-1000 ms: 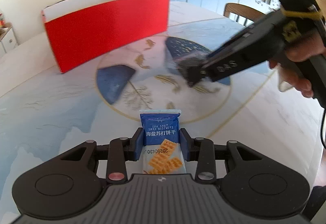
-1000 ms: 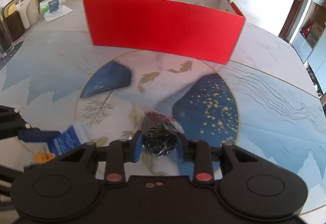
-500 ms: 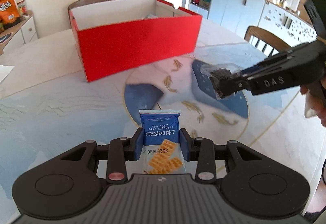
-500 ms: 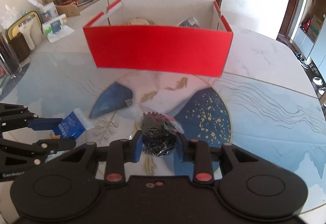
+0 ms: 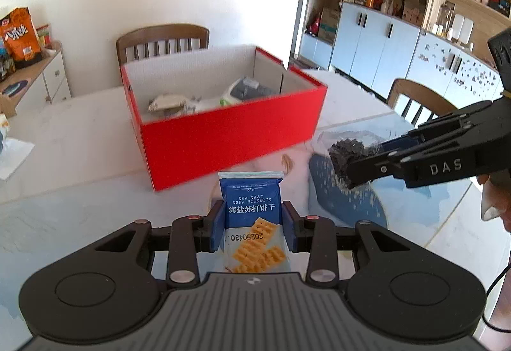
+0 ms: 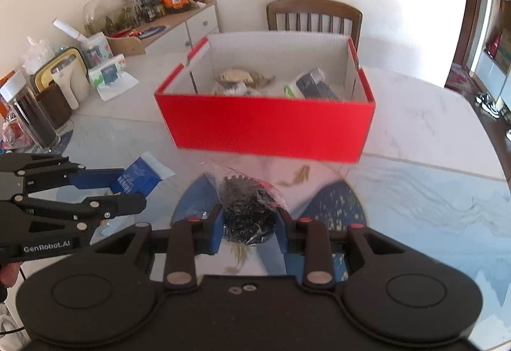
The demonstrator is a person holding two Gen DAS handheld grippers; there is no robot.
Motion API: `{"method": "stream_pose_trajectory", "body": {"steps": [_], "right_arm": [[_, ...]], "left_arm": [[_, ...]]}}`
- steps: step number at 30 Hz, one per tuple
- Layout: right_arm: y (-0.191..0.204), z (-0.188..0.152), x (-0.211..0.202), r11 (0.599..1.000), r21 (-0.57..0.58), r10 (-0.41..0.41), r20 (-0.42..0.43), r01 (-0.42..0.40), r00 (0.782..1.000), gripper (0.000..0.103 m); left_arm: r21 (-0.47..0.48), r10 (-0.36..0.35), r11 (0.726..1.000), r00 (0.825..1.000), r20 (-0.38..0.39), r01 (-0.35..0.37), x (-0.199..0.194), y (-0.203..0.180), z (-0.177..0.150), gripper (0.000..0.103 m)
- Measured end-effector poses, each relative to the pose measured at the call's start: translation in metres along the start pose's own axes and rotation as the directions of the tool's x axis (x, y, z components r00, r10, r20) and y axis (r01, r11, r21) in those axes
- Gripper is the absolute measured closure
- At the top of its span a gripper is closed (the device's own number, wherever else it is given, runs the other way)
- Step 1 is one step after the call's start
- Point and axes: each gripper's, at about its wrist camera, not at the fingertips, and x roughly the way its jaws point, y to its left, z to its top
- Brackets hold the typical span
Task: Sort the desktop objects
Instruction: 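Lift the biscuit packet and black bag and carry them over the red box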
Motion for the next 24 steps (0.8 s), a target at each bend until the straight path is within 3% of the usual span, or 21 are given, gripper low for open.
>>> {"method": "stream_pose_trajectory", "body": {"steps": [13, 24], "right_arm": [[-0.005, 0.045, -0.005, 0.999, -0.021, 0.039, 0.071, -0.038, 0.997, 0.071], [-0.012, 0.079, 0.003, 0.998, -0.043, 0.05, 0.095, -0.046, 0.994, 0.071]], "left_arm": [[-0.01, 0.014, 1.0, 0.997, 0.07, -0.013, 0.002, 0.012, 0.052, 0.067], [-0.035, 0.034, 0.999, 0.997, 0.073, -0.031, 0.021, 0.037, 0.091, 0.067]]}}
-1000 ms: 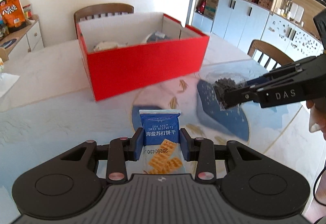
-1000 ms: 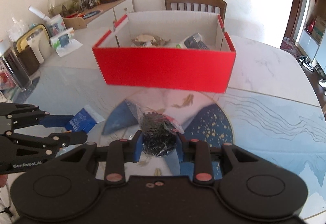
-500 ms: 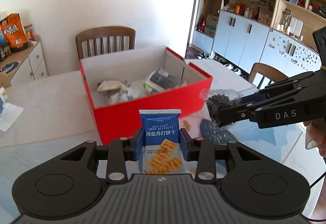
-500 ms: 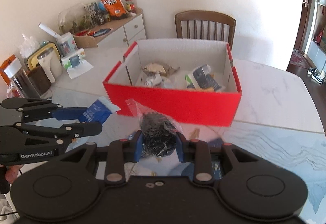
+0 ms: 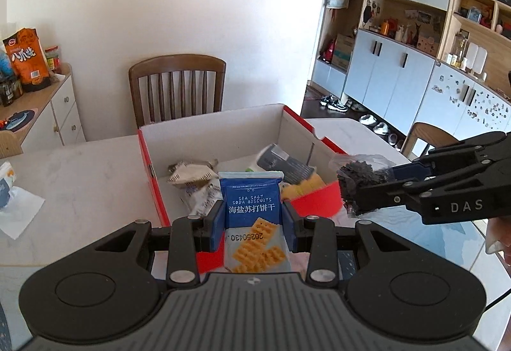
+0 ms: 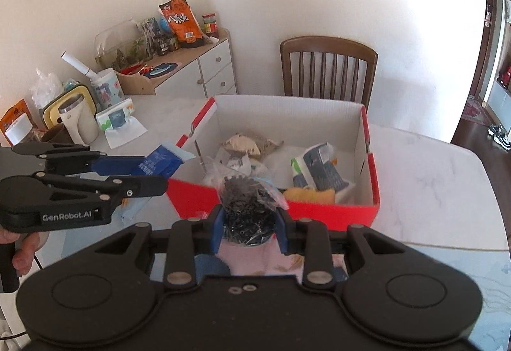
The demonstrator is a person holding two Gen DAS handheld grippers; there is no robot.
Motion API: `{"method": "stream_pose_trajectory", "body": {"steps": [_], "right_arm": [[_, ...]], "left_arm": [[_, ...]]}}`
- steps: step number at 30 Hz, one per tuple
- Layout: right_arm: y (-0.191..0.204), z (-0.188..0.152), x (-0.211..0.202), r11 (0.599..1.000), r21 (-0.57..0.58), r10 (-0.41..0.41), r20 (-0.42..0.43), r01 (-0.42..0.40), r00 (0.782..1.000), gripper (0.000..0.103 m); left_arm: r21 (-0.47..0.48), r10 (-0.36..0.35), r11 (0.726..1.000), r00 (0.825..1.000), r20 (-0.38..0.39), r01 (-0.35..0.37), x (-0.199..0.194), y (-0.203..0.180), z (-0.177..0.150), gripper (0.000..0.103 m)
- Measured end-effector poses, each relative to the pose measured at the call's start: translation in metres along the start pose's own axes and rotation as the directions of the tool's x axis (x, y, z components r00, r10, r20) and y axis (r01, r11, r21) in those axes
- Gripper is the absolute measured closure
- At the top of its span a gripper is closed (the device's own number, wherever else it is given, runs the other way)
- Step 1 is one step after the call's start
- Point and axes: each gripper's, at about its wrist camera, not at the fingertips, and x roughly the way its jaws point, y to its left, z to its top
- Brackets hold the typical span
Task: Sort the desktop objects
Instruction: 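Lift the biscuit packet and black bag and carry them over the red box, then lower the biscuit packet and black bag into the box and open both tools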
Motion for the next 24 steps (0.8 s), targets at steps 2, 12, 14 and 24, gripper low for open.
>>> {"method": "stream_pose_trajectory", "body": {"steps": [2, 12, 14, 24], "right_arm": [[-0.002, 0.005, 0.003, 1.0, -0.004, -0.003, 0.002, 0.003, 1.0, 0.071], [-0.017, 0.029, 0.033, 0.999, 0.023, -0.022, -0.011, 0.022, 1.0, 0.071], [-0.019, 0.032, 0.04, 1.0, 0.023, -0.018, -0.027, 0.018, 0.999, 0.071], [-0.025, 0.05, 0.078, 0.998, -0.012, -0.07, -0.039, 0.07, 0.997, 0.071]], "left_arm": [[0.005, 0.007, 1.0, 1.0, -0.001, -0.007, 0.005, 0.002, 0.006, 0.067], [-0.016, 0.008, 1.0, 1.0, -0.028, -0.009, 0.047, 0.015, 0.04, 0.067], [-0.012, 0.008, 1.0, 0.999, -0.035, -0.009, 0.056, 0.017, 0.046, 0.067], [-0.015, 0.0, 1.0, 0.997, -0.081, -0.001, 0.105, 0.028, 0.074, 0.067]]}}
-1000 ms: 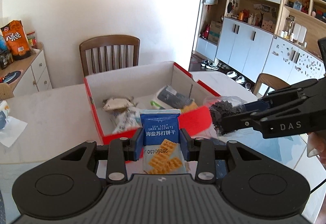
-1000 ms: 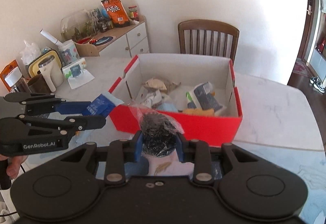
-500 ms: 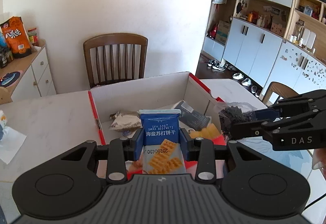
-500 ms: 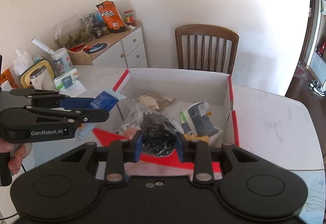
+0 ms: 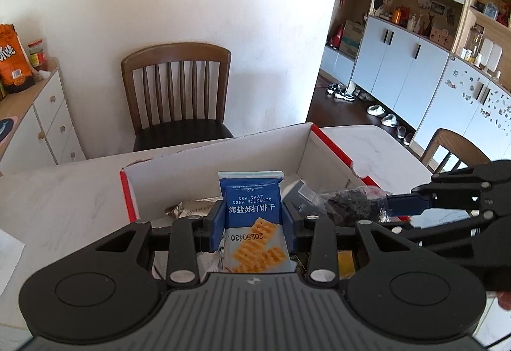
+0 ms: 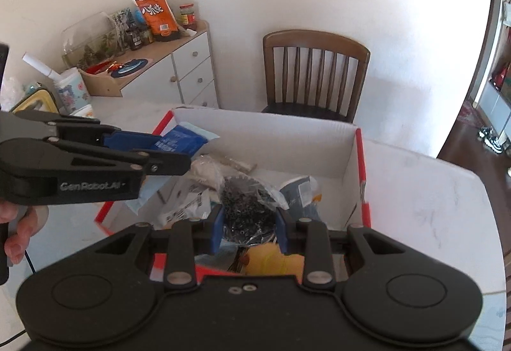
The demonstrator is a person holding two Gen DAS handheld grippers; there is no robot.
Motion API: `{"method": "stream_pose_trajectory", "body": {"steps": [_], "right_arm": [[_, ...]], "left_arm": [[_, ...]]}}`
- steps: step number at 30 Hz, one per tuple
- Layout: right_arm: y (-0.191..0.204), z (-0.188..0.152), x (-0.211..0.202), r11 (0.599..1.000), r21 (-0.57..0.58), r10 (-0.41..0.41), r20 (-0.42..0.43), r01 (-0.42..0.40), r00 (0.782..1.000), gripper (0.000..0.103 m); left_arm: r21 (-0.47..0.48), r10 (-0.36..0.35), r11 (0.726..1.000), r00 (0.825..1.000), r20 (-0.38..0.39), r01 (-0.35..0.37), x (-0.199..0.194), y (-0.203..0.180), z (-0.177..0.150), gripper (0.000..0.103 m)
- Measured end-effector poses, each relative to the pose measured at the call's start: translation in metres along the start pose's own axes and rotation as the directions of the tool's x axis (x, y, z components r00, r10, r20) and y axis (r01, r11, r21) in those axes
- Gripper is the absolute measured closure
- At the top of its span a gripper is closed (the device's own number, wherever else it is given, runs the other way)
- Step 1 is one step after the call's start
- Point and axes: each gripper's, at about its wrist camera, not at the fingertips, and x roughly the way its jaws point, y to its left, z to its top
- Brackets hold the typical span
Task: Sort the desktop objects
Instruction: 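Lower the biscuit packet and black bag into the box and open both tools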
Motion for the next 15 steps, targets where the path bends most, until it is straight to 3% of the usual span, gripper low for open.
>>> {"method": "stream_pose_trajectory", "body": {"steps": [15], "right_arm": [[-0.012, 0.002, 0.057, 0.999, 0.01, -0.037, -0.088, 0.038, 0.995, 0.071]], "left_arm": [[0.008, 0.016, 1.0, 0.995, -0.1, -0.016, 0.067, 0.018, 0.009, 0.067]]}}
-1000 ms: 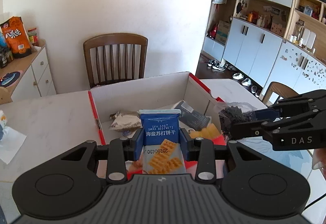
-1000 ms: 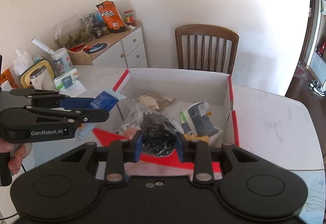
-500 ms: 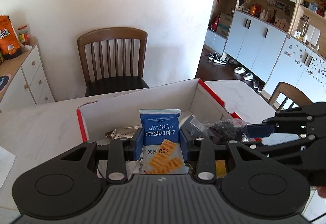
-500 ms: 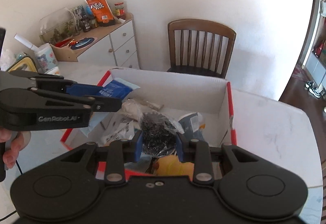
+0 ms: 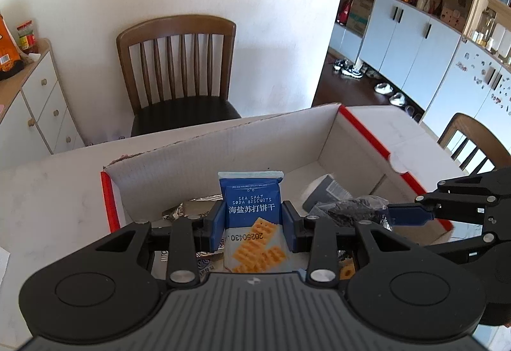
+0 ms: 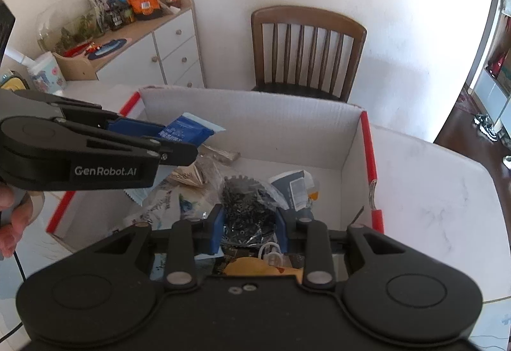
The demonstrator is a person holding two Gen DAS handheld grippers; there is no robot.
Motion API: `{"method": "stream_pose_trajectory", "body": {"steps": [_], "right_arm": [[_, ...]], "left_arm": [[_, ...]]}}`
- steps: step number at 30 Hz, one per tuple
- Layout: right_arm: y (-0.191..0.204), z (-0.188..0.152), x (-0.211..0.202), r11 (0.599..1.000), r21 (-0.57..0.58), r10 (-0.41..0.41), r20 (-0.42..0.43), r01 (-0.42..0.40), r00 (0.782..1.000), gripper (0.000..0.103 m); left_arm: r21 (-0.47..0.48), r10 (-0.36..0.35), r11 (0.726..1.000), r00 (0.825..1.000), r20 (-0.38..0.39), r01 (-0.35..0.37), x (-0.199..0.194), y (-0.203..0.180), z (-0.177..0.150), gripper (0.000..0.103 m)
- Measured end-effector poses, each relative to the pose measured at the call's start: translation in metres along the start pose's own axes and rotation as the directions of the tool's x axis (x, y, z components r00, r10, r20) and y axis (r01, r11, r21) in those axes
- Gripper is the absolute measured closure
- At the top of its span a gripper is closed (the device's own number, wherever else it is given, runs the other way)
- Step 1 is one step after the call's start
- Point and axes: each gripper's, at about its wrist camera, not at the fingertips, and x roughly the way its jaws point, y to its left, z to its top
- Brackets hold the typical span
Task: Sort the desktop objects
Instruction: 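Lower the biscuit packet and black bag into the box and open both tools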
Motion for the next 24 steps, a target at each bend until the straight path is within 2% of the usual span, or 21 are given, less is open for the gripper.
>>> {"method": "stream_pose_trajectory", "body": {"steps": [24], "right_arm": [[0.006, -0.006, 0.047, 1.0, -0.026, -0.008, -0.084, 0.006, 0.996, 0.071]], "left_arm": [[-0.009, 0.016, 1.0, 0.994, -0.111, -0.017, 0.049, 0.013, -0.009, 0.067]]}}
